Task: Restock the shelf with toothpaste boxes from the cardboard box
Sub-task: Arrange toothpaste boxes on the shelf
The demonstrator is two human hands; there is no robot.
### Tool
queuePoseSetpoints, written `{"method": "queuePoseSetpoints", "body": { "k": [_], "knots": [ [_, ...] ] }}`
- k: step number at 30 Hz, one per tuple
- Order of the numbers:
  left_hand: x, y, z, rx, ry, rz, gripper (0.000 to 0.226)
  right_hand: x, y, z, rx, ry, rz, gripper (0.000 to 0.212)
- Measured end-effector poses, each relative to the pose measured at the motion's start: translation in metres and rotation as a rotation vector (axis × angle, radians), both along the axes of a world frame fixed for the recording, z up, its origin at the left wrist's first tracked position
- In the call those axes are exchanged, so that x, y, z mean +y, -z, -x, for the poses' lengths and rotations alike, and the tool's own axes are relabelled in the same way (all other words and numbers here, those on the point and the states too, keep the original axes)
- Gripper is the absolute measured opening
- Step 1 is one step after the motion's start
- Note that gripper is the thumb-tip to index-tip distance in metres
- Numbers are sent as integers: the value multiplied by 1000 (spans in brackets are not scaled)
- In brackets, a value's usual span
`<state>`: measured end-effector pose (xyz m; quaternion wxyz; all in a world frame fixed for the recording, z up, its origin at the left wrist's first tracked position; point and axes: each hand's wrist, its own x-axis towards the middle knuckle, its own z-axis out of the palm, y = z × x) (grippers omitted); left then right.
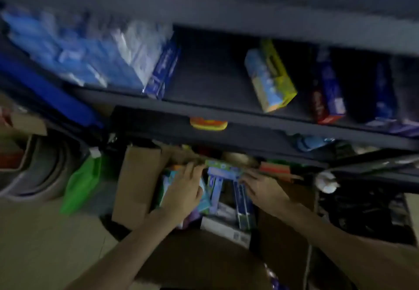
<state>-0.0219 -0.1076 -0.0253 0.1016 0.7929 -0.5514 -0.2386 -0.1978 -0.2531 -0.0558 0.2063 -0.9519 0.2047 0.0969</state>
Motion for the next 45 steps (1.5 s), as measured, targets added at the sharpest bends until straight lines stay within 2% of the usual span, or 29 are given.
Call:
{"method": "queuePoseSetpoints", "body": {
  "k": [3, 5, 6, 9, 12, 14, 16, 18, 21, 23, 25, 27, 28, 33, 37, 41, 45],
  "knots": [
    [23, 65, 1, 9, 52, -295, 51, 24, 87, 0, 321, -103, 12, 39],
    [31, 103, 2, 15, 37, -374, 52, 30, 124, -11, 454, -78, -21, 46],
    [31, 120, 1, 12, 29, -384, 53, 29, 146, -18, 477, -8, -45, 50],
    [29, 162, 0, 35, 4, -370, 54, 27, 204, -42, 413, 179, 143, 59],
    [27, 192, -5, 83, -78, -290, 53, 23, 247, -56, 428, 297, 245, 41],
    [28, 205, -6, 119, -133, -243, 50, 22, 266, -59, 439, 284, 321, 31],
    [30, 210, -2, 144, -137, -229, 48, 21, 265, -62, 469, 214, 391, 32],
    [32, 207, 3, 166, -123, -239, 48, 17, 255, -61, 593, 163, 268, 37],
    [30, 180, 2, 227, -119, -264, 61, 16, 214, -55, 586, 71, -296, 25],
    [24, 150, -8, 311, -100, -277, 69, 18, 166, -53, 595, -8, -517, 27],
    [16, 105, -22, 580, -139, -257, 54, 16, 106, -57, 588, -30, -643, 34],
    [11, 52, -37, 800, -171, -233, 33, 14, 45, -61, 588, -15, -740, 21],
    [9, 25, -44, 848, -171, -227, 29, 12, 16, -61, 572, 11, -770, 14],
    [-17, -106, -77, 978, -113, -103, 20, -1, -119, -68, 293, 148, -856, 6],
    [-37, -190, -98, 1008, -76, 30, 26, -13, -203, -80, 67, 245, -828, 31],
    [-52, -251, -105, 1060, -121, 189, 15, -25, -264, -86, -218, 388, -755, 41],
    [-70, -290, -112, 1179, -210, 337, 11, -40, -317, -88, -442, 523, -570, 49]
  ]
}}
